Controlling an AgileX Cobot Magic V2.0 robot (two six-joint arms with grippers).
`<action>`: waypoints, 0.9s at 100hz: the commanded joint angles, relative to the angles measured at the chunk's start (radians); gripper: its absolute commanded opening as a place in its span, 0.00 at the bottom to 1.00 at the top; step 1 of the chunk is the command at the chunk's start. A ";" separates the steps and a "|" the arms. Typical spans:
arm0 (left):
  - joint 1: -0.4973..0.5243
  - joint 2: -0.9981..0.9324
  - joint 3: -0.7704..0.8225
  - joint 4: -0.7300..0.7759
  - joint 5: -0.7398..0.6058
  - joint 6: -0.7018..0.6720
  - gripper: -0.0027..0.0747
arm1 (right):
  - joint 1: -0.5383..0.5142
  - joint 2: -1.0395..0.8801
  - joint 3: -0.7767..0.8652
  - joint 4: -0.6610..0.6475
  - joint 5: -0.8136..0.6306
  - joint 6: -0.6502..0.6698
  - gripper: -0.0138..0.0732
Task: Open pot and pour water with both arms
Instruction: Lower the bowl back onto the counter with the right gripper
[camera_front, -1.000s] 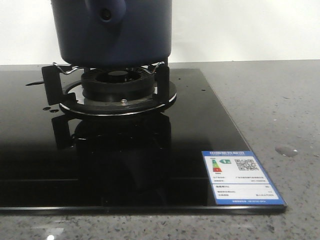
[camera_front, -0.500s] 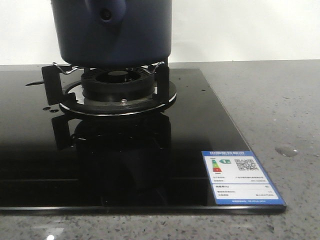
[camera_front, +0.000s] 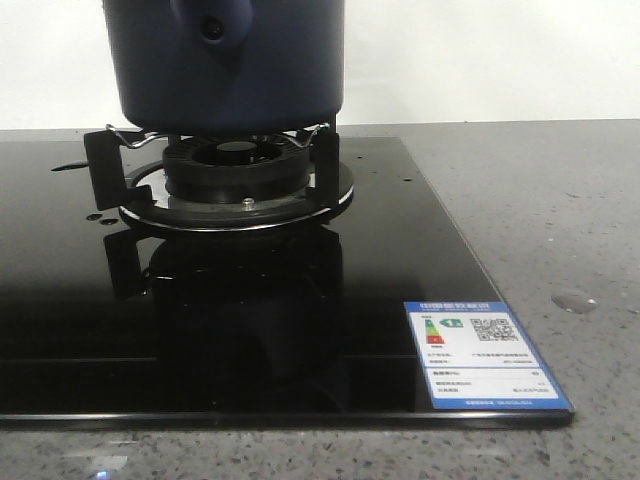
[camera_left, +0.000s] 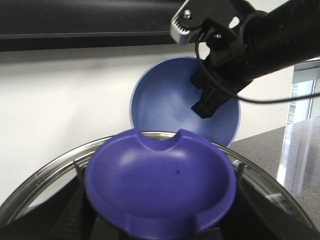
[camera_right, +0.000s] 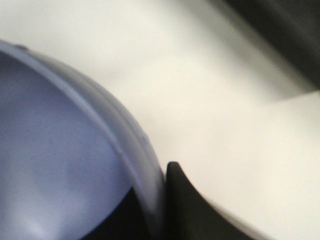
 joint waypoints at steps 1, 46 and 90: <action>-0.007 -0.006 -0.034 -0.037 -0.011 -0.008 0.37 | -0.063 -0.099 -0.081 0.104 -0.011 0.019 0.09; -0.047 0.068 -0.070 -0.046 0.002 -0.008 0.37 | -0.517 -0.255 -0.012 0.861 0.136 -0.045 0.09; -0.136 0.297 -0.201 -0.088 0.108 0.103 0.37 | -0.720 -0.667 0.849 0.881 0.051 -0.151 0.09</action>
